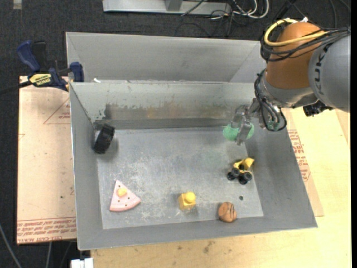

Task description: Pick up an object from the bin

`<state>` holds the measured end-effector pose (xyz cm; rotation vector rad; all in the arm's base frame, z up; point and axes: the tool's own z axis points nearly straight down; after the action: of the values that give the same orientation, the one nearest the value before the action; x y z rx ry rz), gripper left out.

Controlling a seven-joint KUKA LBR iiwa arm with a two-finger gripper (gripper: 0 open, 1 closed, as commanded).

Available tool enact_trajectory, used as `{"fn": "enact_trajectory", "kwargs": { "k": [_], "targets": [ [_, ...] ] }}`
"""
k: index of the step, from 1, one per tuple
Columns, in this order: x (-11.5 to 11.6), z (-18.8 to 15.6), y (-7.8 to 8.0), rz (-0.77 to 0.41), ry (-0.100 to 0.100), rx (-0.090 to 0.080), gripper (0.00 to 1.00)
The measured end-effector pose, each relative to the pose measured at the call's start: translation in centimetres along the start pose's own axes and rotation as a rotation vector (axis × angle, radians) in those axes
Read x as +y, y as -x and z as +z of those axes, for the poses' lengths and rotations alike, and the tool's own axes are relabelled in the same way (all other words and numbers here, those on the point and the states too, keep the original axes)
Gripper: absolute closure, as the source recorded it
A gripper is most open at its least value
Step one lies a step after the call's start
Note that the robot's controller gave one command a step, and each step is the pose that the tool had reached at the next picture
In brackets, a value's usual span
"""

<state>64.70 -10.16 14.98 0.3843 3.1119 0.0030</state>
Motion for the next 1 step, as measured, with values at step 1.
{"fn": "enact_trajectory", "kwargs": {
  "k": [1],
  "targets": [
    [0.00, -0.91, 0.01, 0.000, 0.000, 0.000, 1.00]
  ]
}}
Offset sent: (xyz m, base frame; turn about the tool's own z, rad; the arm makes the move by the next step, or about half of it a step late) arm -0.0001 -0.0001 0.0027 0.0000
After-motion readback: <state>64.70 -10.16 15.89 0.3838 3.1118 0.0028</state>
